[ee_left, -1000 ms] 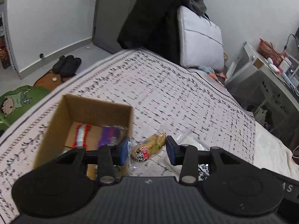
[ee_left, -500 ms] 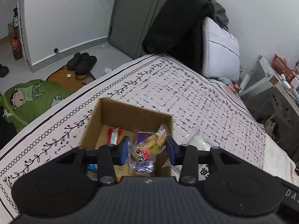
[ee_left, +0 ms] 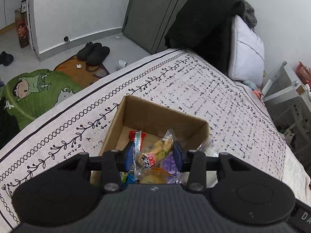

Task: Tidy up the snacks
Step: 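Carry the gold candy and white packet over the box opening, then open both grippers to drop the candy and white packet into the box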

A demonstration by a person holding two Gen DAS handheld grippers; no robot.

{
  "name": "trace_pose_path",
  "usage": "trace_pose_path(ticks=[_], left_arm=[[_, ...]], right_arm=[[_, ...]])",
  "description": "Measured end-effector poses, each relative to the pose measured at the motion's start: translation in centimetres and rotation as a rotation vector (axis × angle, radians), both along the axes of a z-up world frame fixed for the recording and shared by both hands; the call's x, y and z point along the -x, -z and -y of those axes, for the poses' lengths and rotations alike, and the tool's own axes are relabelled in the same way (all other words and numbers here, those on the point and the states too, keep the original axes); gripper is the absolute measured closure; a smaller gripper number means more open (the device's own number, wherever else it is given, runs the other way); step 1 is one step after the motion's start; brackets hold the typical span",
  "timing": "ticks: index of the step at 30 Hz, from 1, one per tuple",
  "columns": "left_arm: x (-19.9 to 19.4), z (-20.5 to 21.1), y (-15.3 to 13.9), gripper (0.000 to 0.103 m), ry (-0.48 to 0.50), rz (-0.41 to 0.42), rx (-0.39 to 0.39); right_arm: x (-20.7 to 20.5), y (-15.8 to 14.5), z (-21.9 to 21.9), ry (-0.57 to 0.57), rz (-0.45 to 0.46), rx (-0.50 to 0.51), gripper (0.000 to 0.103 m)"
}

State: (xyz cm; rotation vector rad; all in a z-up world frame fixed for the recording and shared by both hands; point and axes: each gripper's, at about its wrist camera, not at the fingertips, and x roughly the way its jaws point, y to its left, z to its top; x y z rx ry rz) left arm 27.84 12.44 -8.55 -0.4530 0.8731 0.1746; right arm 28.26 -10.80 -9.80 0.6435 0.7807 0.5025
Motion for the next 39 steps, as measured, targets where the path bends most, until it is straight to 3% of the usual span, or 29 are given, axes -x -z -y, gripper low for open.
trace_pose_path(ticks=[5,9,12,20,30,39], left_arm=[[-0.9,0.4,-0.2,0.055,0.042,0.006,-0.051],[-1.1,-0.5,-0.2,0.043,0.015,-0.003,-0.026],[-1.2,-0.9,-0.1,0.041,0.000,-0.017,-0.024],[-0.8,-0.8,-0.3,0.040,0.001,-0.029,-0.022],[0.8,0.3,-1.0,0.023,0.020,-0.046,-0.043],[2.6,1.9,-1.9,0.022,0.035,-0.060,-0.074]], right_arm=[[-0.6,0.3,-0.2,0.010,0.007,-0.013,0.096],[-1.0,0.8,-0.2,0.010,-0.018,-0.058,0.073],[-0.5,0.6,0.0,0.029,-0.008,-0.042,0.056],[0.4,0.3,0.5,0.053,-0.024,-0.003,0.051],[2.5,-0.9,1.7,0.073,-0.010,0.065,0.039],[5.5,-2.2,4.6,0.089,0.046,0.189,0.033]])
